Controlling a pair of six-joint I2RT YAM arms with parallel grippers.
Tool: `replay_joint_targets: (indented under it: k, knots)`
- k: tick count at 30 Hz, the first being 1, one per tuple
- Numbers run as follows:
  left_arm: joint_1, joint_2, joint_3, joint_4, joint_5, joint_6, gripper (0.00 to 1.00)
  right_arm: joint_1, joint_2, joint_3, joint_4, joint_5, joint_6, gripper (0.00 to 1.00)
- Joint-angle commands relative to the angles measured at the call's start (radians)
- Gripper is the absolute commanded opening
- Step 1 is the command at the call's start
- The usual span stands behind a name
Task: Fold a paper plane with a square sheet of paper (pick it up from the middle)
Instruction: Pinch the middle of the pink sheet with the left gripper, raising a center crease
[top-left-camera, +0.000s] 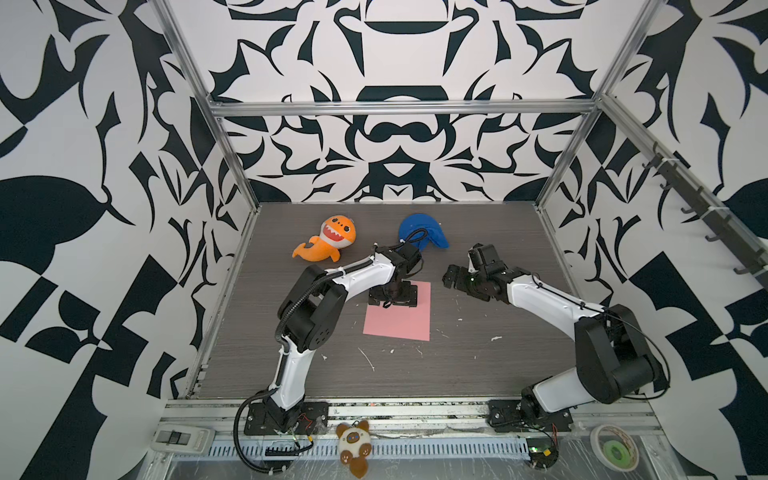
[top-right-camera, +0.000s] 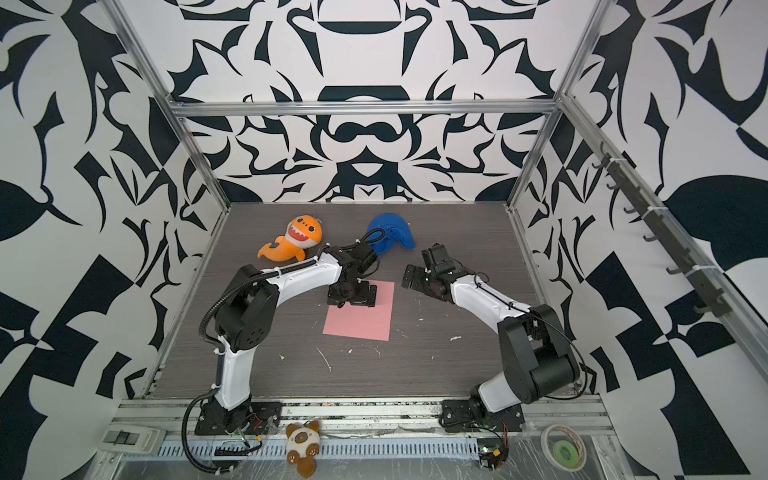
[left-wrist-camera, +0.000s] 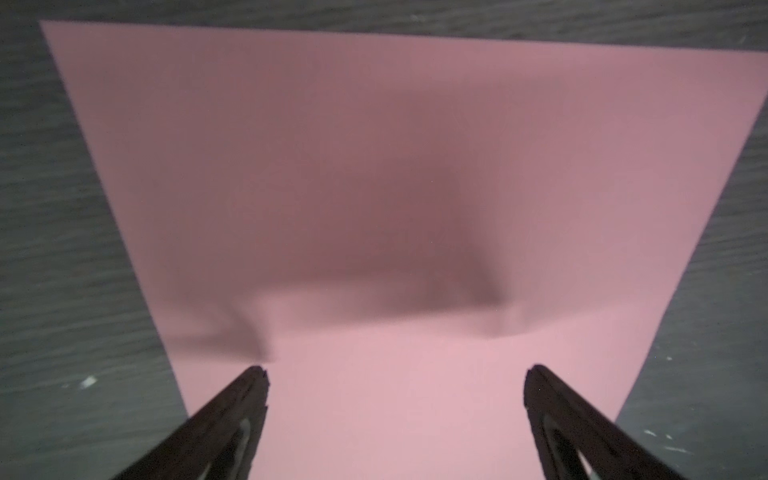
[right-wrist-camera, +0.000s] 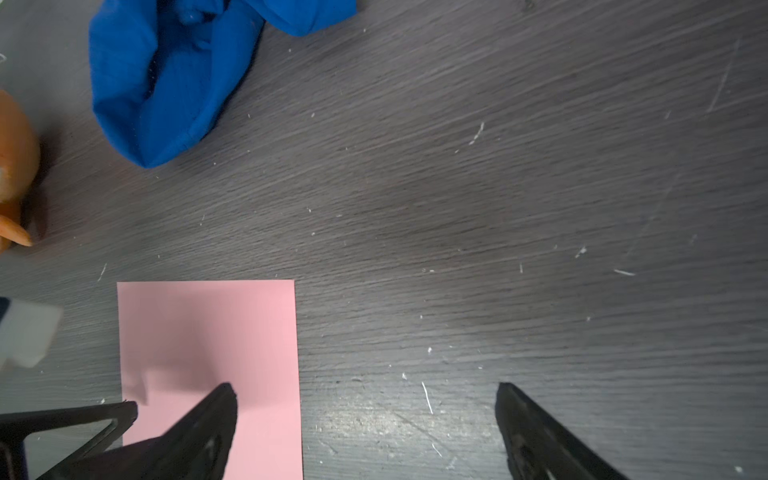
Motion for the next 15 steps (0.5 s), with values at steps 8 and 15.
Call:
replay_joint_targets:
  k: [8, 15]
  knots:
    - [-0.021, 0.088, 0.075, -0.106, -0.035, 0.039, 0.99, -0.004, 0.008, -0.009, 0.015, -0.012, 0.014, 0.99]
    - [-0.02, 0.128, 0.061, -0.105, -0.032, 0.036, 0.97, -0.004, 0.008, -0.019, 0.017, -0.014, 0.026, 0.98]
